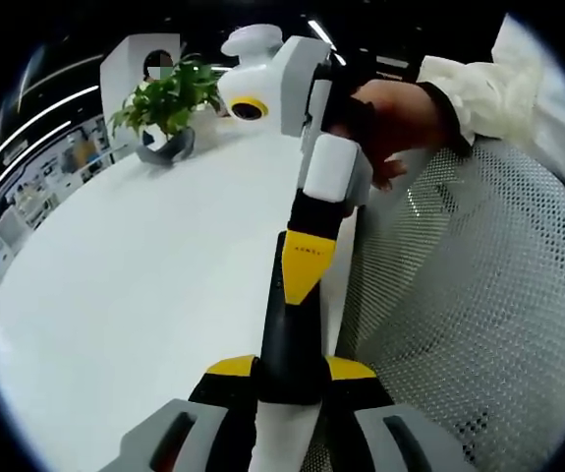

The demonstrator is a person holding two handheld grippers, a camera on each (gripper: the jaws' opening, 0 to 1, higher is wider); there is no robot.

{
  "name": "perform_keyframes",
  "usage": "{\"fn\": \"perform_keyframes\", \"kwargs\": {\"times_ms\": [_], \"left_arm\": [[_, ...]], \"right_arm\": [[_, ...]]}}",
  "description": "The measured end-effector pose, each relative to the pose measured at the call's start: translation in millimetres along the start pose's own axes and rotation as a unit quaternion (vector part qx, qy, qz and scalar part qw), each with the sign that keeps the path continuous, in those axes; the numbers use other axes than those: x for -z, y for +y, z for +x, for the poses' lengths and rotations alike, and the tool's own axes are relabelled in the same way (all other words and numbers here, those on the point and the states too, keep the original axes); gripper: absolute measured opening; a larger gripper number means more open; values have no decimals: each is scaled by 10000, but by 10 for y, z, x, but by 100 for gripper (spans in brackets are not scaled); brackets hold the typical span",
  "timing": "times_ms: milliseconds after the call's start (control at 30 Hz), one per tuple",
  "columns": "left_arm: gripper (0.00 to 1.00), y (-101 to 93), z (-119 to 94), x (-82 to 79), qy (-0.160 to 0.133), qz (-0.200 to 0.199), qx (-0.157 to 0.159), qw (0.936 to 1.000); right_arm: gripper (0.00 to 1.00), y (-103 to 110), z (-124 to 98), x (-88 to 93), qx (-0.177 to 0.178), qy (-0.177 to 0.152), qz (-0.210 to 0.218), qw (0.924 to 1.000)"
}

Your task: Press the specified remote control buttons in sequence, fully releasing each button before pressing the next.

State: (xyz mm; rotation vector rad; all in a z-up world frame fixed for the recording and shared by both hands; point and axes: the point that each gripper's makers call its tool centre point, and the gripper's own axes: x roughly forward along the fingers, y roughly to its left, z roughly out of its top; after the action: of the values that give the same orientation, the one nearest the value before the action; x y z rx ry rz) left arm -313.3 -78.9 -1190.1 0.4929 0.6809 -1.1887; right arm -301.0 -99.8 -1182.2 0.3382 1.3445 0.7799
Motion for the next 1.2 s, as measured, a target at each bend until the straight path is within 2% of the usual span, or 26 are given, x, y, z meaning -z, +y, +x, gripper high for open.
{"fn": "perform_keyframes", "kwargs": {"times_ms": [167,267,667,833,967,1200], "left_arm": [[24,0,0,-1,-11,-16,-11,10000],[24,1,0,-2,-13,-21,-16,10000],[24,3,0,-1,1,-31,-21,10000],[24,1,2,1,27,-37,-25,10000],[24,1,3,2,42,-51,-28,10000],[25,-3,29,-25,56,-95,-65,9999]], "right_arm": [[0,-25,5,-18,-16,-36,161,9999],[0,-13,10,-17,123,-31,-87,9999],[0,28,-16,-4,77,45,-85,9999],[0,106,1,-12,-93,31,-104,9999],[0,68,40,11,79,116,-263,9996],[0,73,34,11,11,88,-211,9997]]}}
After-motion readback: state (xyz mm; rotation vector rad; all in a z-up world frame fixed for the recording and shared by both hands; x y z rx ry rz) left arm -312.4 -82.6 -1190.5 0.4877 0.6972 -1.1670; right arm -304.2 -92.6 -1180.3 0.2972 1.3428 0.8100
